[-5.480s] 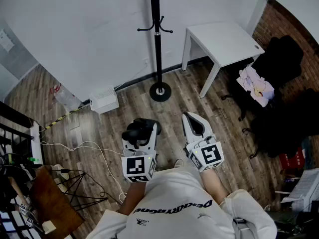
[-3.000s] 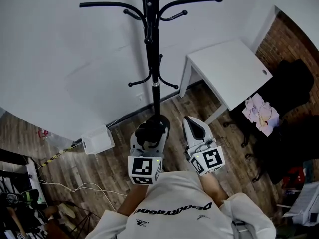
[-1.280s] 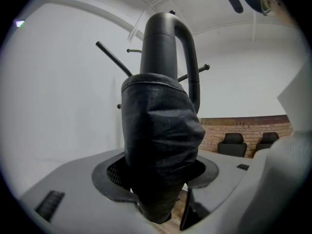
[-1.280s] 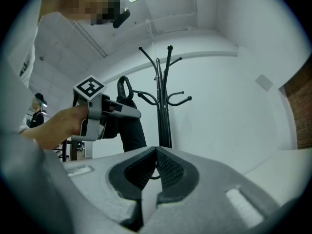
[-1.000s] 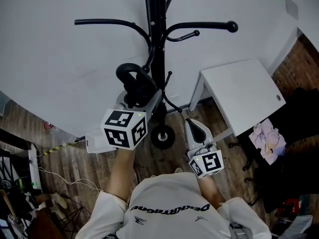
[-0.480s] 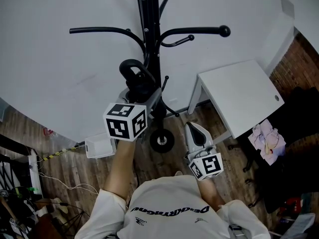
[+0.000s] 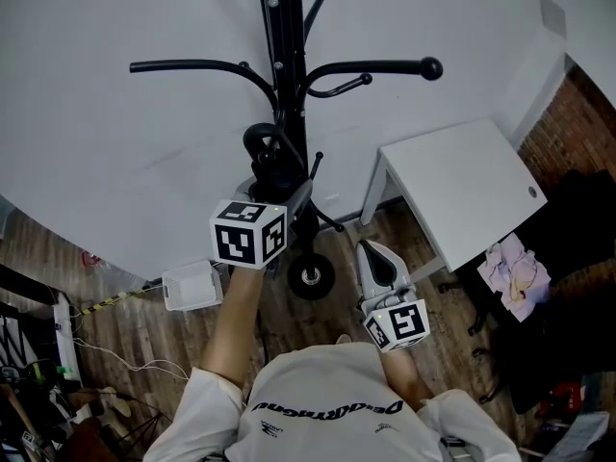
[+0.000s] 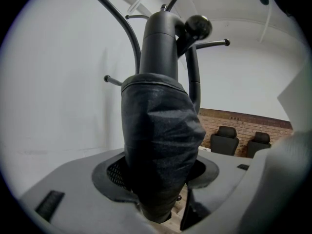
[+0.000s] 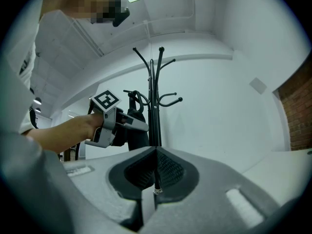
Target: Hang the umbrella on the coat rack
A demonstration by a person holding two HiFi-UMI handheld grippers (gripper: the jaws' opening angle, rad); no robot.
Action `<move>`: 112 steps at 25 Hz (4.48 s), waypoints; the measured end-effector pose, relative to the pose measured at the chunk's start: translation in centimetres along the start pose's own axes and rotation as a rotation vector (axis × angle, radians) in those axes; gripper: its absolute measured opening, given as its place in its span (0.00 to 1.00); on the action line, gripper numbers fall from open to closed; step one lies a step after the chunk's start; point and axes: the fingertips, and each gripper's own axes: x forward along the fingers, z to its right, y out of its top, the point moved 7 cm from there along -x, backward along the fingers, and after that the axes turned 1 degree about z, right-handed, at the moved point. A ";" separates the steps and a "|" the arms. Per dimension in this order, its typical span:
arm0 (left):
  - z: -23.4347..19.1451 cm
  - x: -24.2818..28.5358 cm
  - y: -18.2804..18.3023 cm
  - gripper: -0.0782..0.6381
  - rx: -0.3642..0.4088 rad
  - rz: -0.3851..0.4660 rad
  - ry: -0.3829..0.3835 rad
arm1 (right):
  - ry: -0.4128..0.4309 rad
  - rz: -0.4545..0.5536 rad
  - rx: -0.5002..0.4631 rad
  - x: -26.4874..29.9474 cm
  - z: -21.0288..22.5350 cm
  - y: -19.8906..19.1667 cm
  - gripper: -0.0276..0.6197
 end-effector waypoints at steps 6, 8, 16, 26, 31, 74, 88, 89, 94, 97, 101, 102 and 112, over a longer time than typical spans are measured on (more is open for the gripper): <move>-0.7 1.3 -1.4 0.46 -0.016 -0.039 0.006 | -0.006 -0.005 0.003 0.2 0.5 -0.3 0.04; -0.8 1.6 -1.8 0.46 -0.020 -0.050 0.007 | -0.005 -0.010 0.006 0.3 0.4 -0.3 0.04; -1.6 2.5 -2.3 0.47 -0.030 -0.058 0.006 | -0.004 -0.018 0.009 0.2 0.5 -0.7 0.04; -2.4 3.8 -2.1 0.48 0.006 0.006 0.053 | -0.008 -0.028 0.005 -0.3 0.4 -1.0 0.04; -2.8 4.0 -2.0 0.48 0.034 0.041 0.089 | -0.008 -0.038 -0.003 -0.6 0.4 -1.3 0.04; 2.3 -5.3 -3.4 0.58 0.041 0.327 0.103 | 0.041 -0.052 -0.014 -1.0 -1.6 -1.2 0.04; 4.3 -7.8 -9.3 0.30 0.018 0.325 0.184 | 0.050 -0.062 -0.008 -0.8 -1.8 -1.5 0.04; 4.4 -7.9 -9.7 0.28 0.013 0.323 0.182 | 0.052 -0.064 -0.008 -0.8 -1.8 -1.5 0.04; 5.0 -8.2 -11.1 0.18 -0.008 0.317 0.195 | 0.067 -0.064 -0.004 -0.6 -2.1 -1.6 0.04; 5.3 -8.2 -11.7 0.14 -0.022 0.314 0.204 | 0.074 -0.068 -0.004 -0.5 -2.4 -1.7 0.04; 5.5 -8.5 -12.5 0.10 -0.011 0.301 0.221 | 0.082 -0.077 0.003 -0.5 -2.6 -2.0 0.04; 5.6 -8.5 -12.7 0.10 -0.010 0.297 0.223 | 0.084 -0.082 0.009 -0.5 -2.6 -2.1 0.04; 5.6 -8.3 -14.4 0.10 -0.014 0.265 0.220 | 0.091 -0.105 -0.002 -0.4 -2.9 -2.7 0.04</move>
